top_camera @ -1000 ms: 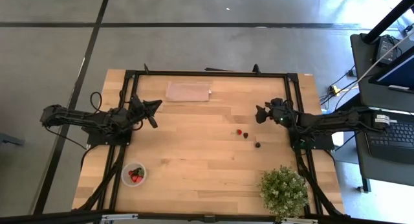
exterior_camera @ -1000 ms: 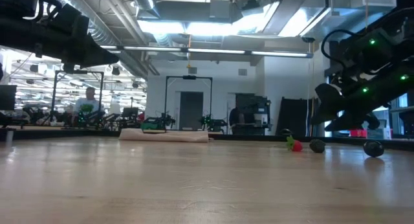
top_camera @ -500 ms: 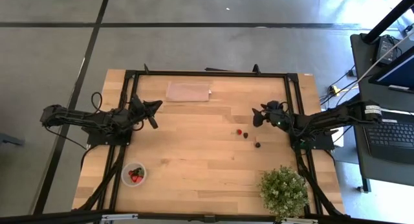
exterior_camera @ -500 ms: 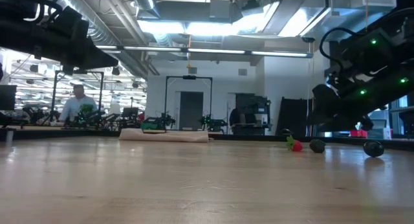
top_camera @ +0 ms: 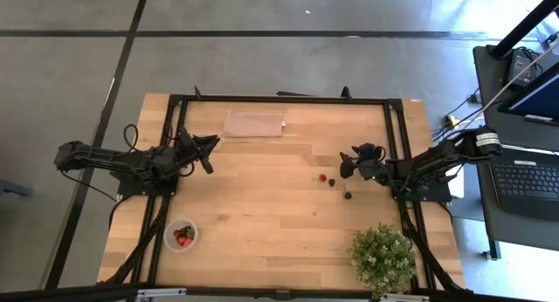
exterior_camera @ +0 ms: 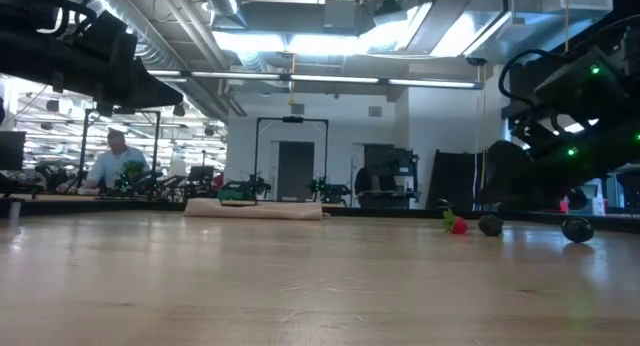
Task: Pick and placing Produce into tupperware
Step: Put the blueberry into the transparent bin
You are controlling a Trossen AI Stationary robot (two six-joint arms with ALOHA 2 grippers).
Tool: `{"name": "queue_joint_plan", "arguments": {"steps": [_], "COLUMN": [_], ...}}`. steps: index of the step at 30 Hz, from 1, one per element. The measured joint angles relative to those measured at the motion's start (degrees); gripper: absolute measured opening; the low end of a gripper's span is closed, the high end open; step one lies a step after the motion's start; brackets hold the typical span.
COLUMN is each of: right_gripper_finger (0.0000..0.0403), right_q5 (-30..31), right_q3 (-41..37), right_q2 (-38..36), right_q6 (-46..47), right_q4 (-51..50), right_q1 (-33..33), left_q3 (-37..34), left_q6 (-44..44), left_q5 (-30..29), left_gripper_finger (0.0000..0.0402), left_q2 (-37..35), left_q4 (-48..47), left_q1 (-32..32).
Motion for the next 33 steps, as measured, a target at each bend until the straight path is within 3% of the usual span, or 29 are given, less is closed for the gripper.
{"name": "queue_joint_plan", "arguments": {"steps": [15,19,33], "right_gripper_finger": [0.0293,0.0293,0.0293], "right_q5": [0.31,0.15,-1.48], "right_q3": [0.13,0.15,0.12], "right_q2": [9.83,10.01,9.61], "right_q6": [4.62,7.58,4.26], "right_q4": [1.61,1.64,2.83], "right_q1": [0.76,0.76,0.66], "left_q3": [0.01,0.02,0.02], "left_q6": [0.92,0.92,0.94], "left_q5": [0.00,0.00,0.00], "left_gripper_finger": [0.0087,0.0093,0.0115], "left_q2": [0.00,0.00,0.00], "left_q4": [0.00,0.00,0.00], "left_q1": [0.00,0.01,0.02]}}
